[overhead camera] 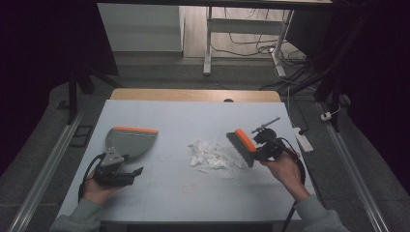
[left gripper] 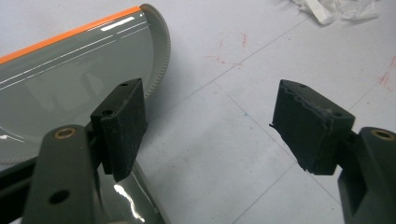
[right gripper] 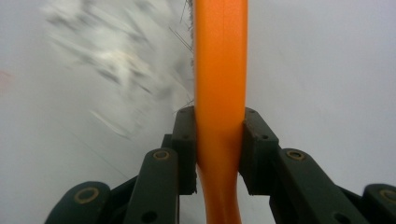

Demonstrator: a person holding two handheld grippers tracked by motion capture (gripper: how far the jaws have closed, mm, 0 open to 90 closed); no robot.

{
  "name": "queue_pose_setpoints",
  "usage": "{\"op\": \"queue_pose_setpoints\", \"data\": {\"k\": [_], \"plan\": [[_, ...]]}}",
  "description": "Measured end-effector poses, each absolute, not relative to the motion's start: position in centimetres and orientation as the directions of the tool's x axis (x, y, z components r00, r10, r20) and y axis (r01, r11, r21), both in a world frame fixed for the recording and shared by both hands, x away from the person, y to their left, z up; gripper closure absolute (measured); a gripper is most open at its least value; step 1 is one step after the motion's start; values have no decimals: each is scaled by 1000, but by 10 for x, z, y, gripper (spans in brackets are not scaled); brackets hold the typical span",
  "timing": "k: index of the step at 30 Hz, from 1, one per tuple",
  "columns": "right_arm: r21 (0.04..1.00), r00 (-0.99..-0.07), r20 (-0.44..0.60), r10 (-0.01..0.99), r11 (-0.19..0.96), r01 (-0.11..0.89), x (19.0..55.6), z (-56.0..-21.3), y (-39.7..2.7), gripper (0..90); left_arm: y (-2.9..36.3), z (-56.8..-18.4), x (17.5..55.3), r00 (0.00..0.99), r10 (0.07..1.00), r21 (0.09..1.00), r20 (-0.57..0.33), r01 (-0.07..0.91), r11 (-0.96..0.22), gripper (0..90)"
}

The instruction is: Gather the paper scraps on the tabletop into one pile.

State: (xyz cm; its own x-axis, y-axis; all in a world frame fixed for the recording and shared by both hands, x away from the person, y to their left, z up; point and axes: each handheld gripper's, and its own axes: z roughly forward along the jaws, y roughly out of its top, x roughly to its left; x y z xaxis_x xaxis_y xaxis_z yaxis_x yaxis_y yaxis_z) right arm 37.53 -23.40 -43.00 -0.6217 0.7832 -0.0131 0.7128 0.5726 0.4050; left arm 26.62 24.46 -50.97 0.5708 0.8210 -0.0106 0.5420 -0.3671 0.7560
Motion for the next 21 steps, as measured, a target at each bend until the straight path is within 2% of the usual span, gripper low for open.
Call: {"op": "queue_pose_setpoints", "data": {"k": [3, 10, 16, 21], "plan": [[362, -596, 3, 803, 555, 749, 378, -442, -239, 709, 244, -510, 266, 570, 822, 756, -9, 542, -367, 269], [371, -603, 47, 796, 547, 751, 382, -447, -219, 709, 244, -510, 267, 566, 824, 753, -10, 547, -366, 269], [390, -629, 45, 776, 566, 727, 387, -451, -193, 709, 245, -510, 266, 564, 826, 754, -10, 547, -364, 269], [446, -643, 127, 755, 536, 717, 395, -451, -177, 709, 245, -510, 266, 564, 826, 751, -7, 548, -368, 269]]}}
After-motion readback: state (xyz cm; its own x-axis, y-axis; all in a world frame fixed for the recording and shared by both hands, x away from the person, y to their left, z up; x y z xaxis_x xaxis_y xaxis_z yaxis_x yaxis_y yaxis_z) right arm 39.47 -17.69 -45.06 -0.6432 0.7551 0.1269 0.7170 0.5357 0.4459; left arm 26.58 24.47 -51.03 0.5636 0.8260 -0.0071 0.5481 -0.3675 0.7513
